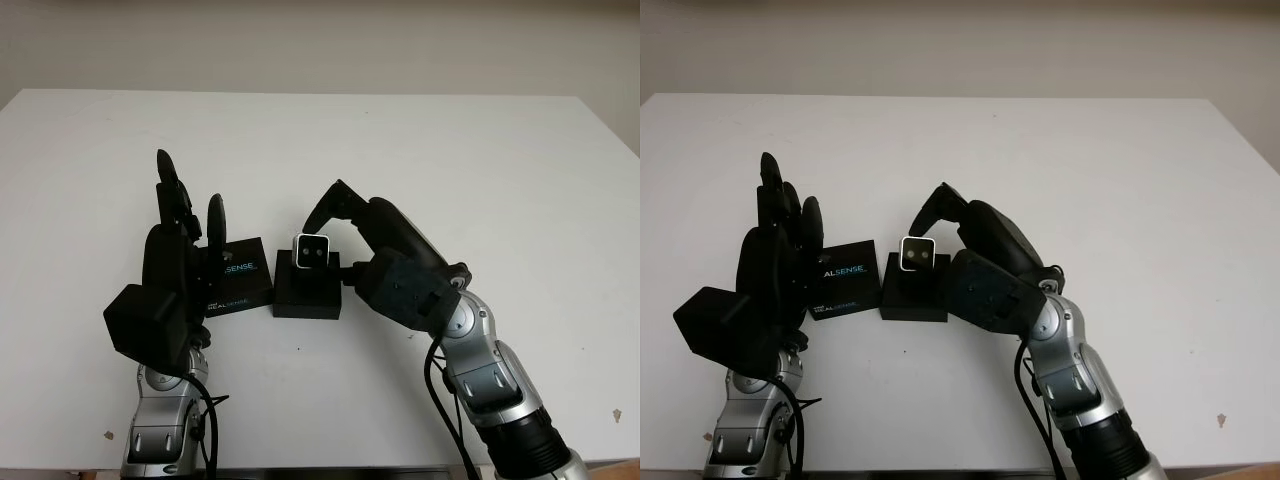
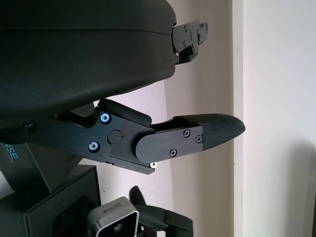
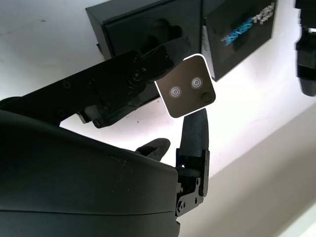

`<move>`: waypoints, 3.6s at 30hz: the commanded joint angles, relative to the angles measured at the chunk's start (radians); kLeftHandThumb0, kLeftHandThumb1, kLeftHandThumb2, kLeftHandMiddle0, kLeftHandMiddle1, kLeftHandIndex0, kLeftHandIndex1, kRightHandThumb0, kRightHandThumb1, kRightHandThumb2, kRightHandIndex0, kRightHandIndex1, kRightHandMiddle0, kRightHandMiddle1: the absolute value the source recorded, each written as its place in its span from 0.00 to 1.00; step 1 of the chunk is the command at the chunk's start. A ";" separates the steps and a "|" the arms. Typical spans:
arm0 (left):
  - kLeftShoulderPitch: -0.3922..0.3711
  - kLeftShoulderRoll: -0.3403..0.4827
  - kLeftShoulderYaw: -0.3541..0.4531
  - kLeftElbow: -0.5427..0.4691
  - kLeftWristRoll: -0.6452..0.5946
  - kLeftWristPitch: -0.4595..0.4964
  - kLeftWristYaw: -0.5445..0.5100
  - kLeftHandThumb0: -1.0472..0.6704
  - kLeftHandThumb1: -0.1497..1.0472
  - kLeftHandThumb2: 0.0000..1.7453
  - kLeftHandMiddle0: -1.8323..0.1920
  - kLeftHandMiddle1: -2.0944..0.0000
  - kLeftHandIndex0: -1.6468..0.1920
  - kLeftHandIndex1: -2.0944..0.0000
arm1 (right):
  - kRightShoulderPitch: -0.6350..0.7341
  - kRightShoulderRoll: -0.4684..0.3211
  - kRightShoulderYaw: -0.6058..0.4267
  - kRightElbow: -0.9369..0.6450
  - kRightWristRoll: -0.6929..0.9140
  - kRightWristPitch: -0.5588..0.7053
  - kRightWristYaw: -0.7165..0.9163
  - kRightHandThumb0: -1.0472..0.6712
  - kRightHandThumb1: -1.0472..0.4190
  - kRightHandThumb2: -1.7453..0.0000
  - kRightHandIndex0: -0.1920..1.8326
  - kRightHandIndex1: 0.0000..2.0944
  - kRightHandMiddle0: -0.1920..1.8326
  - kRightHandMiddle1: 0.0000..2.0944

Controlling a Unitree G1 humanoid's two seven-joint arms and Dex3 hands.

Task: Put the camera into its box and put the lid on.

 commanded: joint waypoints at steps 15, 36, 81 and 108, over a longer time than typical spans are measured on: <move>0.013 -0.007 0.001 -0.045 -0.008 0.016 0.007 0.19 1.00 0.30 1.00 1.00 1.00 1.00 | -0.029 -0.013 0.007 -0.019 -0.008 0.042 0.067 0.40 0.01 0.97 0.28 0.14 0.23 0.97; 0.016 -0.004 0.004 -0.074 -0.019 0.047 0.003 0.19 1.00 0.31 1.00 1.00 1.00 1.00 | -0.012 -0.001 0.032 -0.048 -0.002 0.104 0.104 0.40 0.01 0.97 0.29 0.15 0.25 1.00; 0.026 0.002 0.014 -0.105 -0.032 0.062 -0.003 0.19 1.00 0.30 1.00 1.00 1.00 1.00 | 0.000 -0.048 0.064 -0.033 -0.067 0.079 0.122 0.40 0.01 0.97 0.27 0.18 0.27 0.99; 0.035 0.010 0.021 -0.105 -0.030 0.060 -0.014 0.19 1.00 0.30 1.00 1.00 1.00 1.00 | -0.006 -0.111 0.092 -0.090 -0.190 0.062 0.155 0.33 0.06 0.97 0.22 0.05 0.14 0.46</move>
